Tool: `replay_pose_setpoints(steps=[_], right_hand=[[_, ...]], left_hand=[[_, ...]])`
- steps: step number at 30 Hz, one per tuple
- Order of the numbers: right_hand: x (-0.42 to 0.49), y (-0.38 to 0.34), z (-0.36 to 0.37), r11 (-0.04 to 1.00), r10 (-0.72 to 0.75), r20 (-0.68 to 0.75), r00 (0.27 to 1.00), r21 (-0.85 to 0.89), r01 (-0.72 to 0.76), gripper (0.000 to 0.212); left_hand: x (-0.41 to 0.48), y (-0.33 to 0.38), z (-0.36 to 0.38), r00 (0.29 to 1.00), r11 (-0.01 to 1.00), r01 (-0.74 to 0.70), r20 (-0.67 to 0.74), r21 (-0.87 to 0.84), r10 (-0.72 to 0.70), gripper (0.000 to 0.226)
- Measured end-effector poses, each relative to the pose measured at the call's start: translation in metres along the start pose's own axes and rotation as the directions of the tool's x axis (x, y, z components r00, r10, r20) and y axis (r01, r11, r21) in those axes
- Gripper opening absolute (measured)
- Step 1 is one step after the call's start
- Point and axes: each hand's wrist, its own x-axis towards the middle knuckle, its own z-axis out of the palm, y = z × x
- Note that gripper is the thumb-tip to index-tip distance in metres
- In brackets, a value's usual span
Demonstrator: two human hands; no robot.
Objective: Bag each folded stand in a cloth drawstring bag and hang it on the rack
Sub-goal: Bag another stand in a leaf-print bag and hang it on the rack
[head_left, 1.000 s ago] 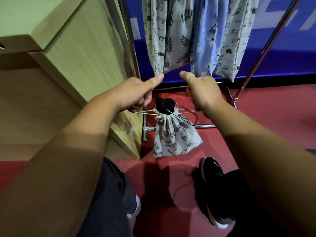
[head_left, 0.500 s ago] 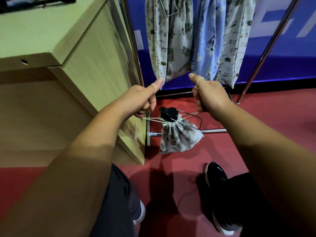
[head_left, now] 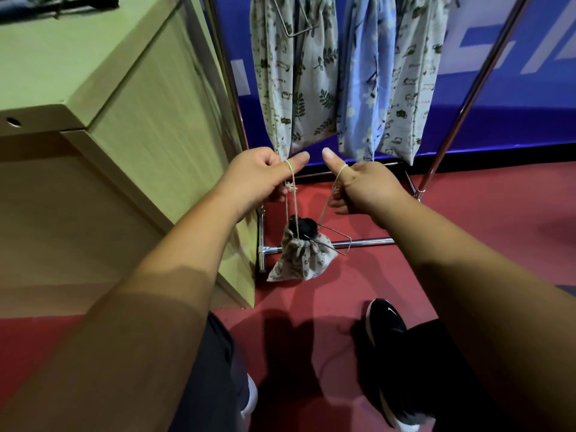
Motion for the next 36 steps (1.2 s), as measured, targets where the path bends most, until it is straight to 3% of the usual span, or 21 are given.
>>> replay_pose_setpoints(steps=[5,10,14,18,21,26,28,32,36], right_hand=[[0.000,-0.003,-0.002,0.999,-0.013,-0.054,0.998,-0.030,0.012,0.074],[0.002,-0.002,-0.009,0.925,-0.233,-0.146,0.961,-0.339,0.173,0.069],[-0.005,-0.007,-0.013,0.983,-0.185,-0.076,0.980,-0.011,0.185,0.050],[-0.005,-0.005,-0.017,0.976,-0.154,0.008,0.988,0.158,0.151,0.027],[-0.005,-0.005,-0.020,0.960,-0.138,0.069,0.988,0.254,0.116,0.016],[-0.009,-0.015,-0.026,0.894,-0.067,0.120,0.990,0.447,0.006,0.038],[-0.010,-0.020,-0.025,0.860,0.001,0.109,0.994,0.507,-0.057,0.043],[-0.026,-0.024,-0.019,0.898,-0.003,0.176,0.984,0.433,-0.075,0.025],[-0.053,-0.023,-0.019,0.944,-0.047,0.159,0.986,0.331,-0.009,0.020]], left_hand=[[0.008,0.004,0.014,0.998,0.988,0.053,-0.016,-0.145,-0.056,0.039],[0.008,0.011,0.031,0.991,0.960,0.127,0.079,-0.251,-0.111,0.030],[0.009,0.016,0.045,0.989,0.952,0.125,0.113,-0.280,-0.097,0.034],[0.010,0.017,0.057,0.991,0.963,0.092,0.119,-0.254,-0.063,0.037],[0.013,0.019,0.064,0.993,0.976,0.038,0.121,-0.214,-0.012,0.022],[0.008,0.029,0.067,0.995,0.993,-0.057,0.074,-0.106,0.065,0.018],[0.004,0.028,0.066,0.991,0.992,-0.128,0.028,0.012,0.128,0.013],[-0.013,0.026,0.067,0.986,0.963,-0.166,0.001,0.212,0.170,0.016],[-0.043,0.036,0.061,0.991,0.990,-0.097,0.098,0.098,0.087,0.029]])
